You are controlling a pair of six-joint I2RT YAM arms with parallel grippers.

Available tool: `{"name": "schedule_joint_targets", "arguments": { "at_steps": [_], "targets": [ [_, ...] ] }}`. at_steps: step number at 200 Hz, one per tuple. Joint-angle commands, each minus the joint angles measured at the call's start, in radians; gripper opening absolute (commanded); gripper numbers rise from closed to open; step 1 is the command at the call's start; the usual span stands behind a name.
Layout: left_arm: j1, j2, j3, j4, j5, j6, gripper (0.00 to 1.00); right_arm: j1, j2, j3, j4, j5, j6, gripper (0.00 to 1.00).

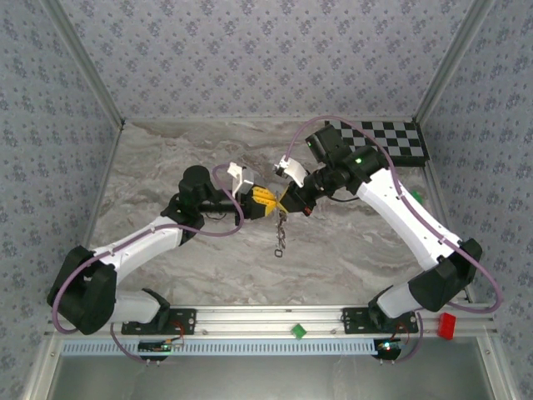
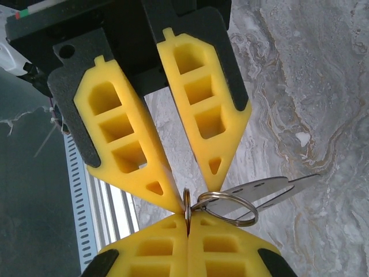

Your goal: Put the keys on the keyring

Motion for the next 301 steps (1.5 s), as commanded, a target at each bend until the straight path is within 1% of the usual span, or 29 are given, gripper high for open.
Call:
{"name": "schedule_joint_targets", "arguments": {
  "at_steps": [1,7,25,41,52,56,63,70,78,86,98,119,130,163,185,201,205,228,233,260,301],
  "targets": [
    [-0.022,0.013,0.023,-0.014,0.041,0.013,0.08,0.0,-0.038,-0.002,0.071,-0.064,-0.008,0.0],
    [-0.024,0.017,0.028,-0.016,0.041,0.014,0.0,0.001,-0.039,-0.002,0.073,-0.064,-0.009,0.0],
    [-0.029,0.021,0.03,-0.008,0.038,0.007,0.0,0.003,-0.038,-0.003,0.081,-0.055,-0.006,0.0],
    [-0.03,0.012,0.014,0.045,-0.002,-0.022,0.0,0.003,-0.043,-0.012,0.089,-0.045,0.01,0.0],
    [-0.03,0.003,-0.007,0.096,-0.038,-0.047,0.0,0.001,-0.059,-0.033,0.102,-0.045,0.017,0.18],
    [-0.031,0.0,-0.013,0.119,-0.052,-0.062,0.0,0.0,-0.07,-0.043,0.112,-0.04,0.018,0.2],
    [-0.03,-0.002,-0.026,0.161,-0.078,-0.087,0.0,-0.003,-0.088,-0.067,0.134,-0.028,0.029,0.21],
    [-0.03,-0.005,-0.036,0.203,-0.096,-0.11,0.0,-0.009,-0.114,-0.096,0.173,-0.017,0.048,0.23],
    [-0.03,-0.006,-0.045,0.241,-0.114,-0.132,0.0,-0.02,-0.146,-0.137,0.217,-0.008,0.065,0.28],
    [-0.03,-0.007,-0.05,0.271,-0.136,-0.153,0.0,-0.033,-0.187,-0.191,0.289,-0.001,0.099,0.3],
    [-0.032,-0.002,-0.058,0.329,-0.159,-0.192,0.0,-0.048,-0.253,-0.282,0.409,0.014,0.16,0.31],
    [-0.036,0.004,-0.075,0.422,-0.205,-0.251,0.0,-0.075,-0.367,-0.469,0.652,0.021,0.277,0.37],
    [-0.04,0.005,-0.079,0.458,-0.222,-0.268,0.0,-0.085,-0.41,-0.538,0.758,0.024,0.328,0.39],
    [-0.056,0.006,-0.083,0.499,-0.259,-0.292,0.0,-0.103,-0.453,-0.65,0.945,0.01,0.428,0.41],
    [-0.065,0.005,-0.079,0.494,-0.26,-0.289,0.0,-0.106,-0.445,-0.663,0.987,-0.004,0.448,0.41],
    [-0.066,0.003,-0.079,0.49,-0.261,-0.286,0.0,-0.107,-0.438,-0.67,1.026,-0.026,0.463,0.38],
    [-0.066,0.004,-0.081,0.49,-0.261,-0.285,0.0,-0.108,-0.436,-0.67,1.03,-0.032,0.466,0.35],
    [-0.066,-0.004,-0.085,0.49,-0.268,-0.283,0.0,-0.111,-0.416,-0.656,1.012,-0.065,0.461,0.12],
    [-0.066,-0.006,-0.085,0.489,-0.27,-0.283,0.0,-0.109,-0.411,-0.653,1.005,-0.079,0.458,0.08],
    [-0.066,-0.016,-0.089,0.495,-0.279,-0.286,0.0,-0.106,-0.395,-0.647,0.971,-0.117,0.443,0.0],
    [-0.066,-0.018,-0.095,0.518,-0.291,-0.295,0.0,-0.085,-0.383,-0.645,0.918,-0.147,0.411,0.0]
  ]
}}
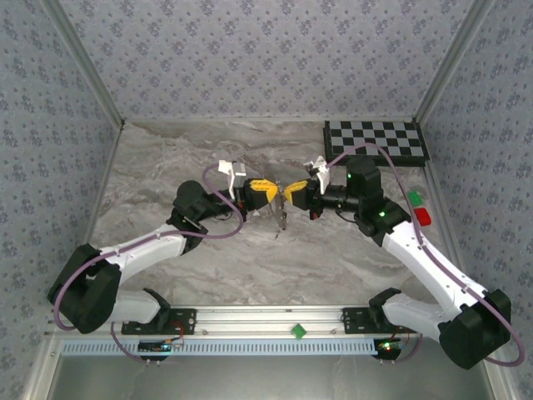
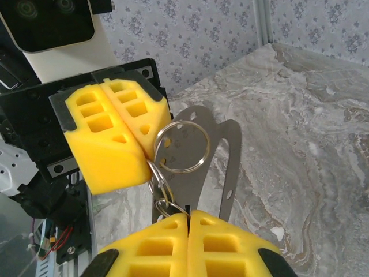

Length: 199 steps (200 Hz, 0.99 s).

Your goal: Put the keys on the keyring

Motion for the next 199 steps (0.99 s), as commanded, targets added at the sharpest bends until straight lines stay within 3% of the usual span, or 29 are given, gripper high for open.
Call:
{"name": "schedule_joint_targets", "arguments": {
  "at_steps": [1,72,81,108,161,199],
  "targets": [
    [-0.007,-0.022,0.004,0.093,-0.023,-0.016,0.0,0.022,0.011,0.019,-0.047,-0.063,-0.033,0.0],
    [-0.012,-0.007,0.003,0.117,-0.01,-0.027,0.0,0.049,0.043,0.044,-0.097,-0.048,-0.068,0.0],
    [-0.012,-0.003,0.001,0.117,-0.01,-0.027,0.0,0.051,0.042,0.046,-0.093,-0.037,-0.065,0.09],
    [-0.012,0.002,-0.006,0.126,-0.024,-0.031,0.0,0.043,0.015,0.031,-0.079,-0.002,-0.05,0.19],
    [-0.012,0.026,-0.014,0.217,-0.094,-0.108,0.0,-0.016,-0.109,-0.156,0.29,0.019,0.118,0.32],
    [-0.013,0.053,-0.007,0.277,-0.114,-0.162,0.0,-0.019,-0.082,-0.182,0.467,-0.001,0.19,0.34]
  ]
}}
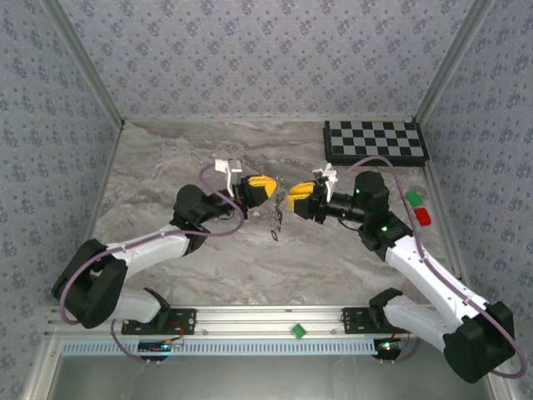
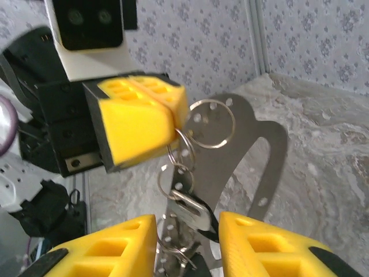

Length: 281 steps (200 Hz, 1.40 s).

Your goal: Put the keys on the keyring

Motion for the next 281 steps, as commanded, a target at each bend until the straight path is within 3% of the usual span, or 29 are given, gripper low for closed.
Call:
{"name": "schedule_joint_targets", "arguments": {
  "at_steps": [1,120,167,178,213,226,247,281],
  "targets": [
    [-0.006,0.011,0.017,0.129,-0.027,-0.057,0.0,-0.004,0.013,-0.007,0.193,-0.006,0.078,0.34],
    [-0.016,0.028,0.052,0.13,0.019,-0.065,0.0,-0.01,0.139,0.058,0.28,-0.128,0.136,0.33],
    [-0.017,0.032,0.054,0.129,0.018,-0.061,0.0,-0.01,0.147,0.067,0.261,-0.153,0.128,0.01],
    [-0.016,0.03,0.053,0.125,0.019,-0.057,0.0,-0.013,0.141,0.07,0.242,-0.153,0.116,0.0],
    [-0.013,0.009,0.06,0.04,0.026,-0.013,0.0,-0.026,0.113,0.133,0.017,-0.162,-0.011,0.0],
    [-0.008,-0.007,0.073,-0.029,0.054,0.02,0.16,-0.032,0.11,0.183,-0.134,-0.167,-0.089,0.0],
    [0.01,-0.03,0.085,-0.117,0.113,0.069,0.31,-0.043,0.128,0.287,-0.391,-0.175,-0.225,0.0],
    [0.045,-0.07,0.104,-0.289,0.197,0.167,0.32,-0.034,0.178,0.431,-0.678,-0.12,-0.374,0.0]
  ]
}}
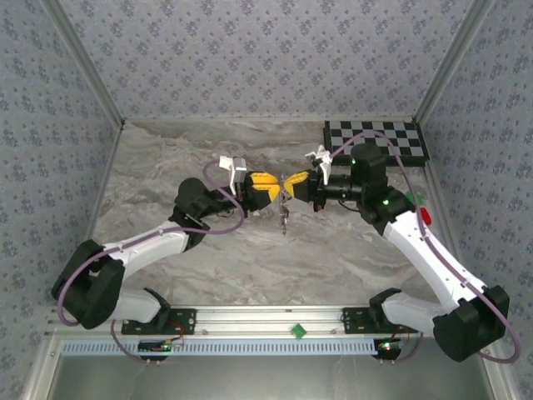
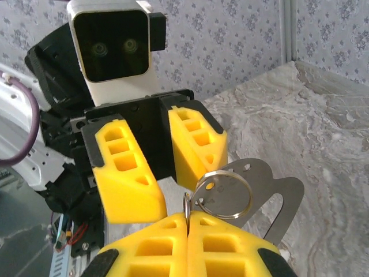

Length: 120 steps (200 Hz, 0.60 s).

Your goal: Put the keys on the keyring

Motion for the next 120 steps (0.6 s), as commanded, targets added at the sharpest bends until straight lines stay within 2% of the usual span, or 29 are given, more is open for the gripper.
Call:
{"name": "schedule_joint_targets", "arguments": {
  "at_steps": [1,43,120],
  "targets": [
    [0.023,-0.05,0.047,-0.141,0.094,0.104,0.32,0.006,0.027,0.098,-0.284,0.026,-0.16,0.0],
    [0.047,-0.068,0.05,-0.221,0.144,0.161,0.29,0.036,0.121,0.279,-0.528,0.111,-0.259,0.0],
    [0.047,-0.033,0.062,-0.21,0.184,0.152,0.29,0.103,0.211,0.404,-0.656,0.138,-0.328,0.0]
  ]
}}
